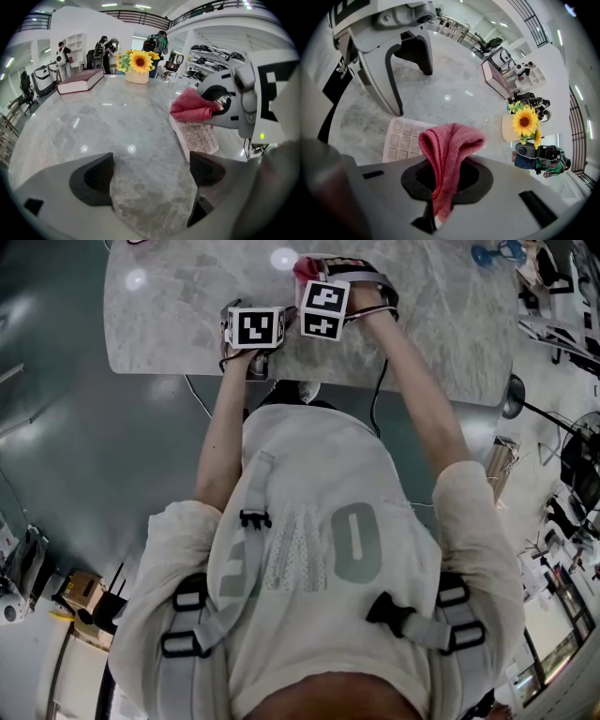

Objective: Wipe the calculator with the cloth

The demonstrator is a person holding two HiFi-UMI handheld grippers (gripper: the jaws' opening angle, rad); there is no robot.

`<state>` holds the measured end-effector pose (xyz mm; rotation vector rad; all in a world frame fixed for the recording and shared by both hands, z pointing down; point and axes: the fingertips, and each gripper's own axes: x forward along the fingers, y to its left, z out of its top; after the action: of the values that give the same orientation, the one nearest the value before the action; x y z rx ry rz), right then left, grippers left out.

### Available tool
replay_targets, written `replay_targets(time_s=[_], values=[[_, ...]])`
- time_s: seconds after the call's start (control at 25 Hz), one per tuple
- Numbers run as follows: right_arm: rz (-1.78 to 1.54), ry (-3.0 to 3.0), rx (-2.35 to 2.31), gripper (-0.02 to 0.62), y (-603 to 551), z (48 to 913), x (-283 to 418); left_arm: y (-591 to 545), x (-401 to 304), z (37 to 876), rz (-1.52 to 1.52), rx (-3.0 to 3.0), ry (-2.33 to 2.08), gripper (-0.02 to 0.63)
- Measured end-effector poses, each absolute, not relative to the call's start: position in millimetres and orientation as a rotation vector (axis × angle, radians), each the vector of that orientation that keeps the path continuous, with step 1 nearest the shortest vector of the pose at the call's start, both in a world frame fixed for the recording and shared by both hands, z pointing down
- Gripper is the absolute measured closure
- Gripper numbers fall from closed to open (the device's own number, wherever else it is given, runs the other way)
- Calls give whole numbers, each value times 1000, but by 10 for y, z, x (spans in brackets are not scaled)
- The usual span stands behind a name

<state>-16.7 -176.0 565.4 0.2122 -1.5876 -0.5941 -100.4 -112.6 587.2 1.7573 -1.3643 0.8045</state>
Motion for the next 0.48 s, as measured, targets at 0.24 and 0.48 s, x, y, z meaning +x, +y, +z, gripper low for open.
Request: replay_targets(time_s=[0.24,0.48], values=[[-585,-1598,186,541,-1492,5696,-161,-1160,-1086,5766,614,1701,-1349,92],[-565,-1612,145,541,-1227,5741,-129,-1192,-1121,5740,516,1667,-1334,94]])
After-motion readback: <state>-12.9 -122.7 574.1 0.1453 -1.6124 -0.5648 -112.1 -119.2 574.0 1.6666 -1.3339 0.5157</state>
